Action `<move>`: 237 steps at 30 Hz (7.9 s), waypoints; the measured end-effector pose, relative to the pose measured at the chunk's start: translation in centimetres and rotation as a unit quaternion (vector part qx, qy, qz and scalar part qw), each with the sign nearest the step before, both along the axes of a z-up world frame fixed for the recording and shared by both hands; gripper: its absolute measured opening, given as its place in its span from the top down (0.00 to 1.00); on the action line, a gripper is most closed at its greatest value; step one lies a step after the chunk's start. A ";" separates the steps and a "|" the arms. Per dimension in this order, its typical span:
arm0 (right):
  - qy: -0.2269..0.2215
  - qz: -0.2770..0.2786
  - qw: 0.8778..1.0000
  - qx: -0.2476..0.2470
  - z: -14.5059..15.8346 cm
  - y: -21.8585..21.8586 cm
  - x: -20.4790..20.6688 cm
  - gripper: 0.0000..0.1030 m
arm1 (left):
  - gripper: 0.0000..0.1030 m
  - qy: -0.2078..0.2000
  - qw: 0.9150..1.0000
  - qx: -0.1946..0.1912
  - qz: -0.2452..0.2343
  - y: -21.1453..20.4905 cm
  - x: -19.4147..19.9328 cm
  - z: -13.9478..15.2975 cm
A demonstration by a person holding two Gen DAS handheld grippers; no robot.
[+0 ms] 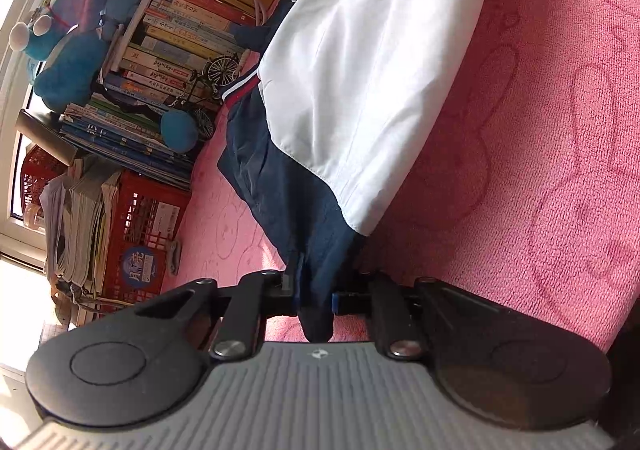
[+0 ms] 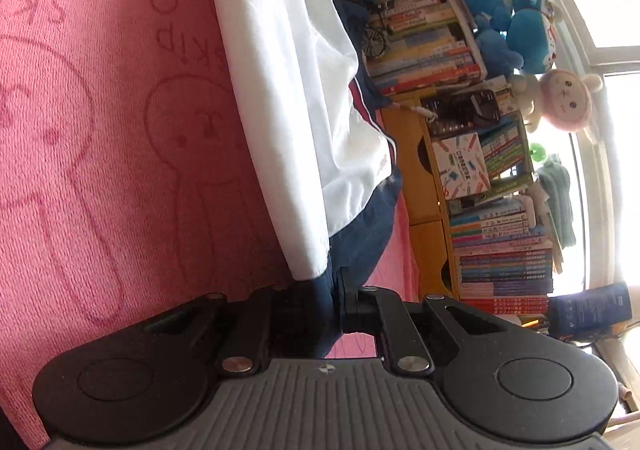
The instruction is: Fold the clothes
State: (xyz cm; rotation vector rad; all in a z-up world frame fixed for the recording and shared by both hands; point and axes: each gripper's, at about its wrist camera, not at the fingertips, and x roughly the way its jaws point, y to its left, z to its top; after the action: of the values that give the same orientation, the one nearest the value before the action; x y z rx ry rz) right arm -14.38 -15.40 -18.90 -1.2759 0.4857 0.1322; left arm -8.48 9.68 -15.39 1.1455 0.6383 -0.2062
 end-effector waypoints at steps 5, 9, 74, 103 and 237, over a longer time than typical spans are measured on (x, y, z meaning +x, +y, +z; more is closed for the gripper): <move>0.001 -0.005 1.000 0.000 -0.7 -0.6 -0.5 0.87 | 0.87 0.005 1.000 0.011 -0.001 0.8 -0.6 0.0; 0.014 -0.015 1.000 0.010 -0.1 -1.0 -0.9 0.82 | 0.73 0.008 0.999 0.024 0.023 2.1 -1.5 0.2; -0.029 -0.192 0.798 0.571 3.4 13.1 0.2 0.75 | 0.65 0.092 0.856 -0.448 0.240 -12.7 20.7 5.7; -0.030 -0.175 0.805 0.565 3.1 12.9 0.2 0.75 | 0.49 0.061 0.888 -0.400 0.218 -15.7 21.1 3.3; 0.100 -0.117 0.749 0.645 6.7 8.7 -1.3 0.19 | 0.35 0.001 0.569 -0.780 0.261 2.1 3.9 2.2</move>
State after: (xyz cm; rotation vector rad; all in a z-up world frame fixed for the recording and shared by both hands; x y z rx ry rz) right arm -15.70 -6.71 -12.15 0.1844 0.5594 0.3237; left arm -4.55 11.80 -13.14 -0.8098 0.4840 -0.1673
